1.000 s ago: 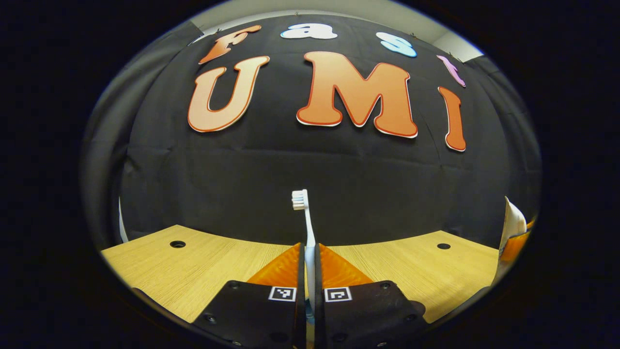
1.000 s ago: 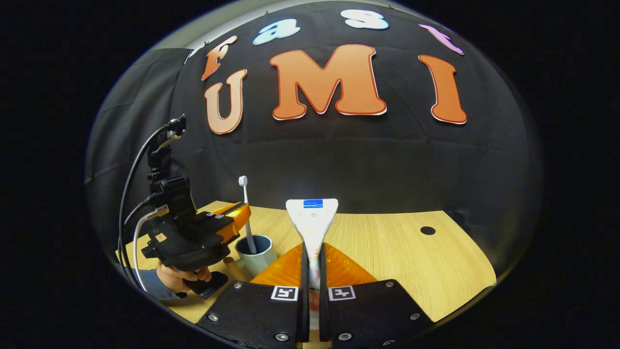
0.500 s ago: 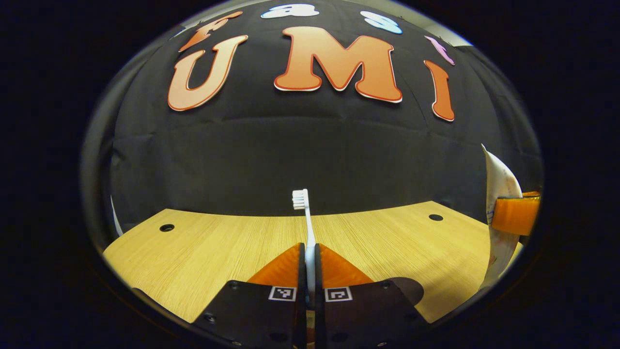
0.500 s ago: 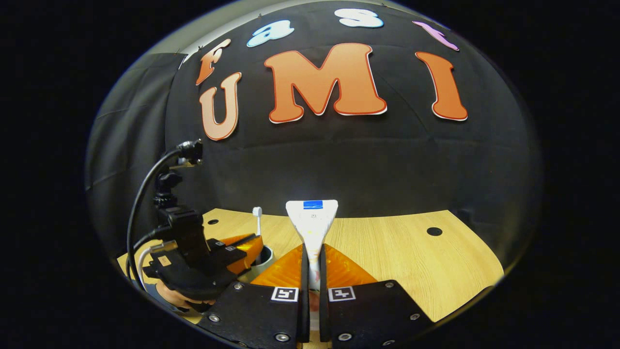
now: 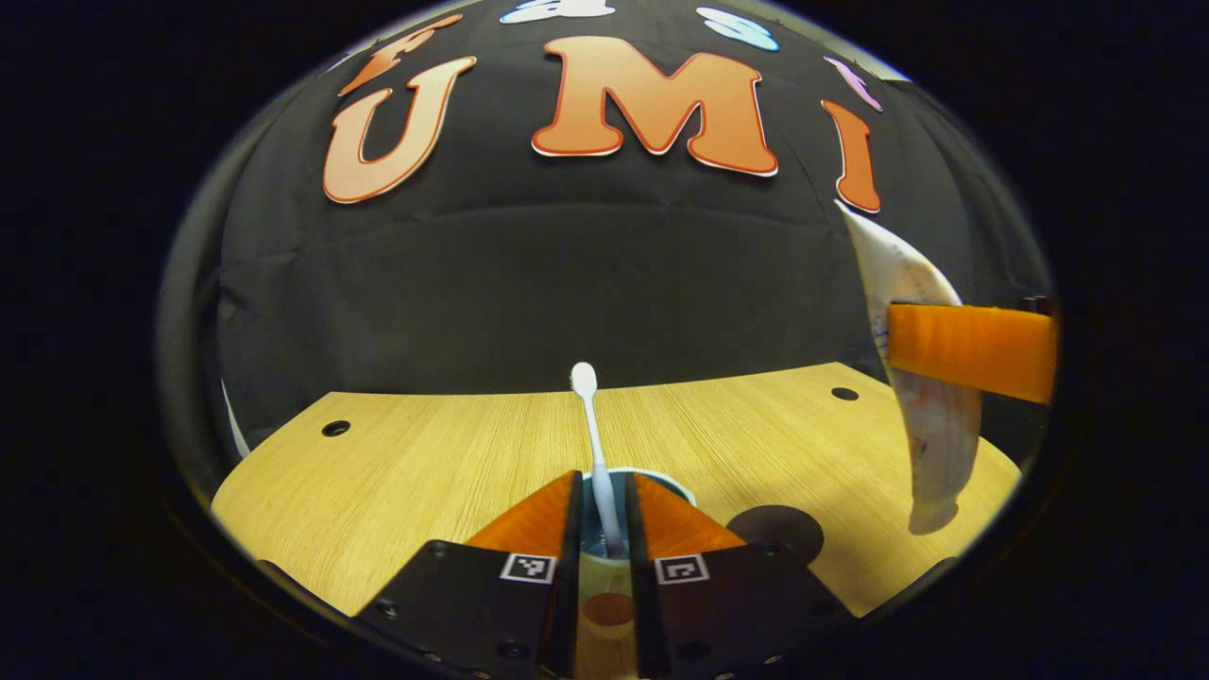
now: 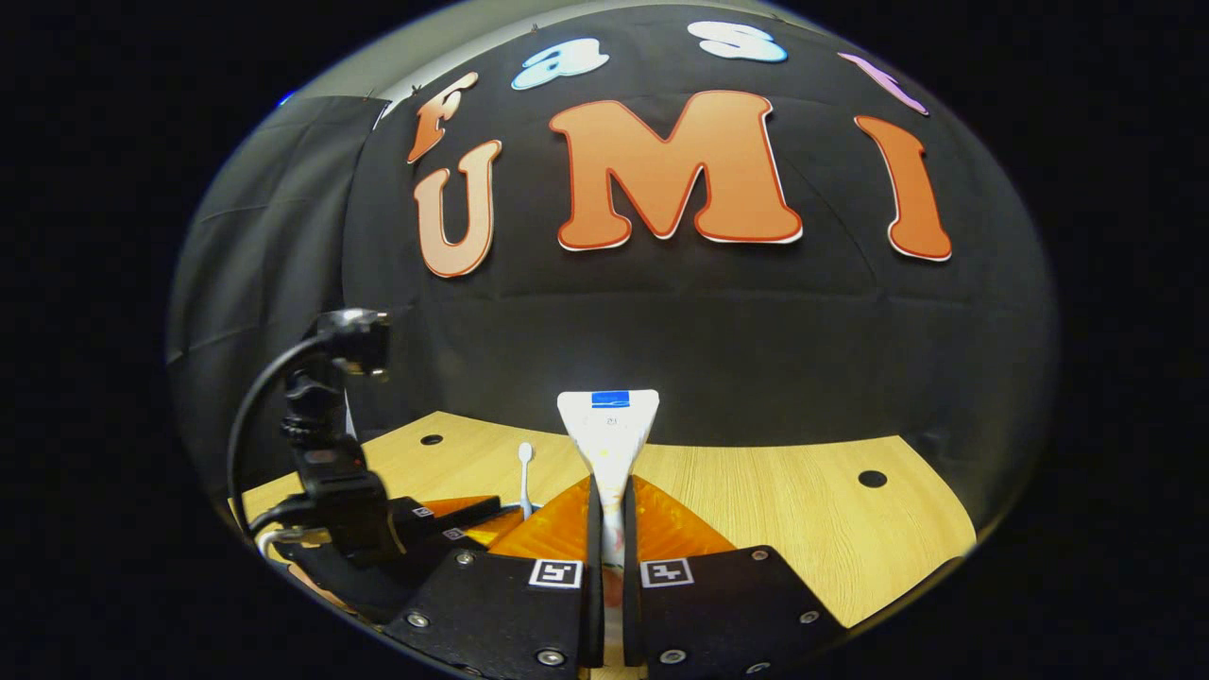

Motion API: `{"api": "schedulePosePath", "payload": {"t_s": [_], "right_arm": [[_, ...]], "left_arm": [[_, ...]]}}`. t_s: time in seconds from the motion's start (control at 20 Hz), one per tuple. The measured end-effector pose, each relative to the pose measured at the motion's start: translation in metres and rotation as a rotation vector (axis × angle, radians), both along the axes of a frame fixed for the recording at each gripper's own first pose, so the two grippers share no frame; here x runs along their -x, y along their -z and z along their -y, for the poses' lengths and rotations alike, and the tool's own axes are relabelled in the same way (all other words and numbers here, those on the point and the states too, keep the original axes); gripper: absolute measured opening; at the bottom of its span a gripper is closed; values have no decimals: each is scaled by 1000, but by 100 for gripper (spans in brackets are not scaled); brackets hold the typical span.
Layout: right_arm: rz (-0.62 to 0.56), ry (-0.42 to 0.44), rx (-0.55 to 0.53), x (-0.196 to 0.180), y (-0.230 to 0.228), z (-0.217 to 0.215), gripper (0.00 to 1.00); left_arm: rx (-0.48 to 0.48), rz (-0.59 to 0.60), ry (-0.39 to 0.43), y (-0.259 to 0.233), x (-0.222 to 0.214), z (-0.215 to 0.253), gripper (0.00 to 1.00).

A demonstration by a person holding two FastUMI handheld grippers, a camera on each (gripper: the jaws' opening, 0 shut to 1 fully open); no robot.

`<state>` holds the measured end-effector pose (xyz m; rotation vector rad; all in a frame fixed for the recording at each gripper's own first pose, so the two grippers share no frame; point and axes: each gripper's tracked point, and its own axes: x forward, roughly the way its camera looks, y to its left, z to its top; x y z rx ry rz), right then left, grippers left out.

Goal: Put the toothbrush and toothpaste on the desktop into the cup, then pick up the cup and place it on the coaster on the desktop.

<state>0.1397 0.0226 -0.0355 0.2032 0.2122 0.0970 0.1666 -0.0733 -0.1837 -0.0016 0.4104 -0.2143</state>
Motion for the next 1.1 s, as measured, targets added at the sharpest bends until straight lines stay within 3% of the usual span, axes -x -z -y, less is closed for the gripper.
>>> {"api": "schedulePosePath", "payload": {"t_s": [0.1,0.2,0.25,0.45,1.1], "right_arm": [[26,-24,-17,-3,-8,-9,8],[39,-45,-19,-8,-10,-19,8],[39,-48,-22,-11,-10,-22,8],[55,-91,-49,-24,-14,-39,8],[62,-154,-114,-83,18,-88,8]], "left_arm": [[26,0,2,-9,20,-12,43],[17,27,-8,-18,33,-27,80],[1,36,-9,-24,38,-35,93],[-20,83,-6,-44,57,-58,93],[-33,60,-175,-10,89,-149,93]]}}
